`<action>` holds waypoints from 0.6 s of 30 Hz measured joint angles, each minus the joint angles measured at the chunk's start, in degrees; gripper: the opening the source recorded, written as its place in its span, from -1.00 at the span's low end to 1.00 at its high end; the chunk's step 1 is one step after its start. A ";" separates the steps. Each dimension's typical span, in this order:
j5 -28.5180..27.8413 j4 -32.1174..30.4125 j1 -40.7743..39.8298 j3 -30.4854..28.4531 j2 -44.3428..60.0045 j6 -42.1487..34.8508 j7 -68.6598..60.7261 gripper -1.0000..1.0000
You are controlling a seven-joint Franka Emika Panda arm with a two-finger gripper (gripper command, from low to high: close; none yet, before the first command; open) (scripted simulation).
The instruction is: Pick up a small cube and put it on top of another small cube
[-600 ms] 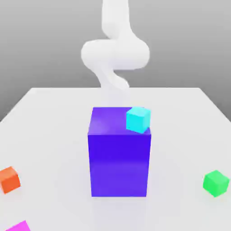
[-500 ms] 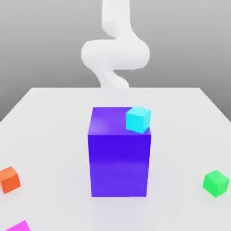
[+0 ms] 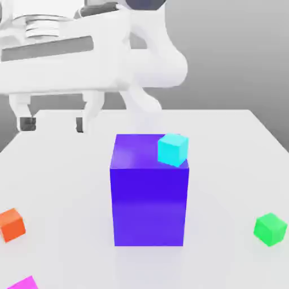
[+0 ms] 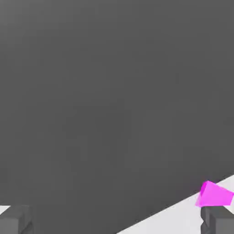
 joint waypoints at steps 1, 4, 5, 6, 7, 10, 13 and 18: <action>0.30 0.28 -0.57 -0.24 2.08 0.47 0.60 0.00; 1.05 1.16 -1.86 -0.82 8.30 1.78 2.52 0.00; 1.25 1.45 -2.18 -1.04 10.37 2.24 3.20 0.00; 1.46 1.74 -2.45 -1.30 12.44 2.70 3.86 0.00; 1.67 2.03 -2.74 -1.59 14.51 3.15 4.53 0.00; 2.35 2.89 -3.65 -2.58 20.72 4.52 6.49 0.00; 3.01 3.76 -4.64 -3.57 26.93 5.88 8.46 0.00; 5.30 5.93 -6.55 -1.95 36.97 12.20 7.79 -1.00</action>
